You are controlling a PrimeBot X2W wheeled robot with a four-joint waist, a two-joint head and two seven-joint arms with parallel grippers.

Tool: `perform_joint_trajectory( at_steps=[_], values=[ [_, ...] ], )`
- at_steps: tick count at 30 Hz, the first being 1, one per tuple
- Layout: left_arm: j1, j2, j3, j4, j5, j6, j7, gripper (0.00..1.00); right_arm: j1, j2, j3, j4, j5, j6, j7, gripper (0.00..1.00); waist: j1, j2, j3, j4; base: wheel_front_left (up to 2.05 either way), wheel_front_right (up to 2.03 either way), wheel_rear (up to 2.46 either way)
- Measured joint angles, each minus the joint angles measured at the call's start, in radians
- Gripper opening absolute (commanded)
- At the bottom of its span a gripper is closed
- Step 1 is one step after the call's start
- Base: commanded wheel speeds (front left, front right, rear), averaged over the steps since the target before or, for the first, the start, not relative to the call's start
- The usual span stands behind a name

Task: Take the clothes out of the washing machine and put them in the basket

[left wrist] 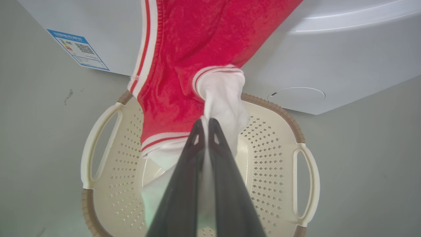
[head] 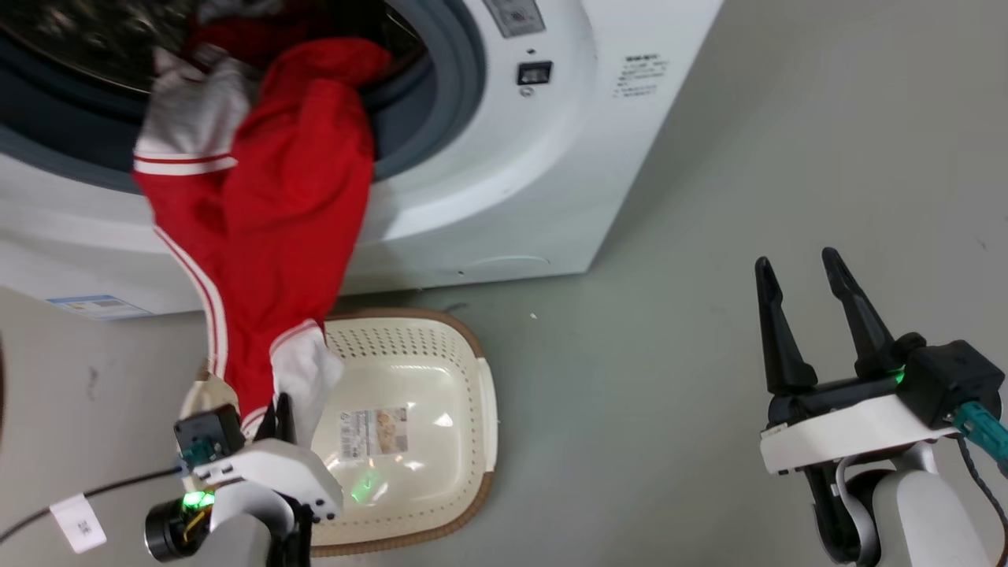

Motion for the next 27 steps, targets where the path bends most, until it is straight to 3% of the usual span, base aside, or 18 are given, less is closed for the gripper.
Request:
perform_joint_trajectory(
  at_steps=[12,17,18,27],
  values=[
    [-0.232,0.062,0.059,0.285,-0.031,-0.039,-0.021,0.00,-0.068,0.000,0.020,0.046,0.047,0.000,-0.053,1.00,0.0000,0.0000,0.140,-0.108,0.00,0.00,0.00],
    [-0.266,0.079,0.078,0.342,-0.039,-0.056,-0.022,0.91,-0.081,0.000,0.029,0.070,0.061,0.000,-0.066,1.00,0.0000,0.0000,0.160,-0.140,0.00,0.00,0.00],
    [-0.268,0.081,0.083,0.343,-0.040,-0.057,-0.022,1.00,-0.083,-0.001,0.029,0.075,0.061,0.000,-0.067,1.00,0.0000,0.0000,0.160,-0.144,0.00,0.00,0.00],
    [-0.210,0.076,0.129,0.277,-0.012,-0.061,-0.024,1.00,-0.075,0.000,0.029,0.097,0.081,0.000,-0.078,1.00,0.0000,0.0000,0.094,-0.138,0.00,0.00,0.00]
  ],
)
